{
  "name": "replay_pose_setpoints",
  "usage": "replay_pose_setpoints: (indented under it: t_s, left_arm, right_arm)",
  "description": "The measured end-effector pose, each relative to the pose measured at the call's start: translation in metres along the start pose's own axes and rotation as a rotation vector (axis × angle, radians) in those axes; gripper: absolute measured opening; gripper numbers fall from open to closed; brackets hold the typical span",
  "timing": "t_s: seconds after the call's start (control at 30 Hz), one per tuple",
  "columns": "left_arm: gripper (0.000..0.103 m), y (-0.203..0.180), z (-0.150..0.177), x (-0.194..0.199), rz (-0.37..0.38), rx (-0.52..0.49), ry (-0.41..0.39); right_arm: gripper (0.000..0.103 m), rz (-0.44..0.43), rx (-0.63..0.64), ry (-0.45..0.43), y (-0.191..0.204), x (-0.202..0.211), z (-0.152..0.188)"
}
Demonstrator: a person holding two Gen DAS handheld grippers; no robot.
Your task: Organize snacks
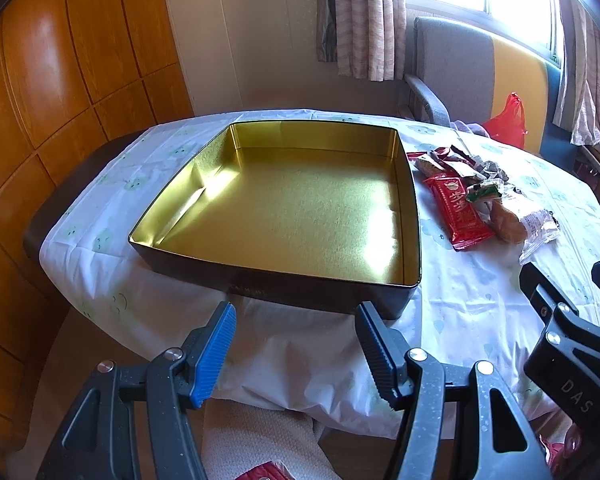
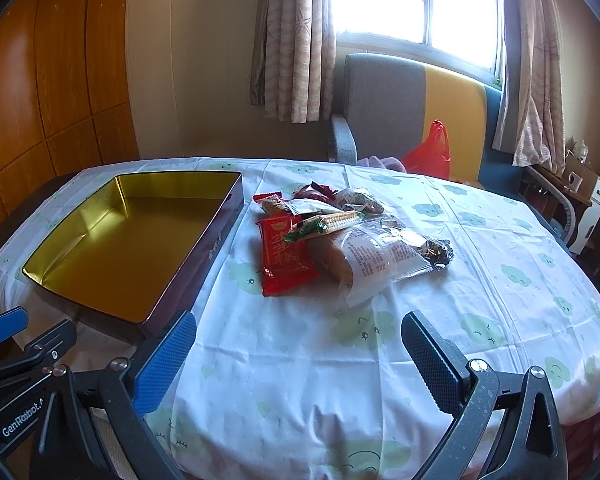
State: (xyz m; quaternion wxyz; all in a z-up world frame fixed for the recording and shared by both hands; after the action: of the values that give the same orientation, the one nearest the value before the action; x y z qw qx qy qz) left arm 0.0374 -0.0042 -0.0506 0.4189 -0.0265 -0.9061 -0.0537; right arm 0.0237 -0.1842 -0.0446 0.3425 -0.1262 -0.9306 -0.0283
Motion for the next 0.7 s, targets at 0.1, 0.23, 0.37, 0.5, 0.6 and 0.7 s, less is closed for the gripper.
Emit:
replay_pose_setpoints:
  t_s: [0.1, 0.23, 0.37, 0.5, 0.6, 0.7]
  left_arm:
    - [0.064, -0.0001, 0.0004, -0.0007, 0.0, 0.0, 0.002]
    - [0.063, -0.0009, 0.0015, -0.0022, -0.004, -0.003, 0.006]
    - [0.063, -0.0021, 0.0019, -0.0024, -0.003, -0.006, 0.007]
    - [0.063, -0.0027, 0.0028, -0.0036, -0.001, -0.009, 0.013]
    - [0.063, -0.0043, 0.0036, -0.0062, 0.006, -0.016, 0.029]
    - [0.064, -0.0062, 0.0053, -0.0096, 0.022, -0.016, 0.056]
  right_arm:
    - [0.103, 0.001, 0.002, -0.001, -0.003, -0.0028, 0.0022]
    - [0.103, 0.003, 0.002, -0.004, -0.004, -0.0019, 0.0028]
    - [0.103, 0.0, -0.001, 0.002, -0.0048, -0.0028, 0.0028]
    - [0.103, 0.002, -0.005, 0.005, -0.0063, -0.0043, 0.0027]
    - [0.103, 0.0, -0.008, 0.007, -0.0066, -0.0053, 0.0026]
    - [0.103, -0.004, -0.008, 0.006, -0.0064, -0.0061, 0.0024]
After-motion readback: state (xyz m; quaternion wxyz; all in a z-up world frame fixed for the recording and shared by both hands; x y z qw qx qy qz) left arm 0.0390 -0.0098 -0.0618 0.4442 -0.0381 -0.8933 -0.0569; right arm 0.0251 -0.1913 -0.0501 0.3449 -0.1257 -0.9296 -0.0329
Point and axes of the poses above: each gripper's, at about its wrist camera, not at the fingertips, and x roughly against the way its jaws point, y to its left, z to its underside, the point moved 5 cm from there along -x, roughly the way its jaws point, and after that the axes turned 1 degree about z, right-handed, at the moved point
